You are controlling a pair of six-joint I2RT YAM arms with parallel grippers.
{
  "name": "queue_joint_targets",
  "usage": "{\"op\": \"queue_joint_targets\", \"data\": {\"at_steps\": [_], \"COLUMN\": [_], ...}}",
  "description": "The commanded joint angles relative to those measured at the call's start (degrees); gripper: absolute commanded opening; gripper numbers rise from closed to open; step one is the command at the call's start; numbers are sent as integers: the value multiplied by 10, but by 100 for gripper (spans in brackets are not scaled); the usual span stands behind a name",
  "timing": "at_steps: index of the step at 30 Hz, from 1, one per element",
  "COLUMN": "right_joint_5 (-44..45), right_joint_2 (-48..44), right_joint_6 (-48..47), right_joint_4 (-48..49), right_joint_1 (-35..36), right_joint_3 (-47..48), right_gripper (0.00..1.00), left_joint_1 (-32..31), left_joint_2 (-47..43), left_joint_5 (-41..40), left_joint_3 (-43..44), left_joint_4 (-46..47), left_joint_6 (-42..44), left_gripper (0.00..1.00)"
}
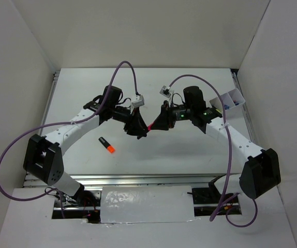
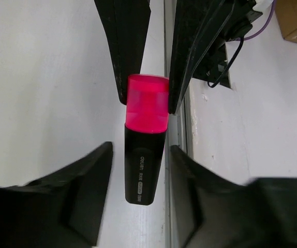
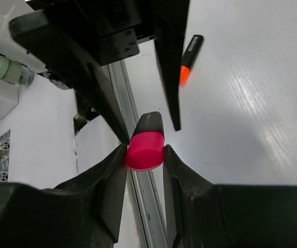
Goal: Sort the stationery into containers
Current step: Place the pen in the storage box.
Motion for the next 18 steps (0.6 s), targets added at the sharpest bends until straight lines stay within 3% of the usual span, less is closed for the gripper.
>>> {"op": "queue_joint_targets", "data": {"at_steps": [1, 2, 3, 9, 14, 18], "right_joint_5": [-12, -12, -12, 10, 130, 218], "right_joint_2": [-13, -19, -23, -54, -73, -43], "right_joint_6": [-3, -4, -5, -63, -117, -178], "right_joint_4": [31, 30, 27, -35, -72, -86], "right_joint_1": [-14, -20, -30, -102, -225, -322], "right_joint_3": [16, 15, 14, 12, 7, 41], "right_gripper": [0, 0, 0, 0, 0, 0], "left_joint_1": [-2, -2, -1, 40, 89, 102], "left_joint_2": [-16, -17, -17, -32, -47, -44], "left_joint_5": [-2, -9, -16, -89, -168, -178], "left_joint_3": [13, 11, 9, -6, -7, 4], "left_joint_4": [7, 8, 10, 59, 88, 71], "left_joint_6": [0, -2, -7, -52, -66, -50], "left_gripper": [65, 71, 99, 99, 99, 99]}}
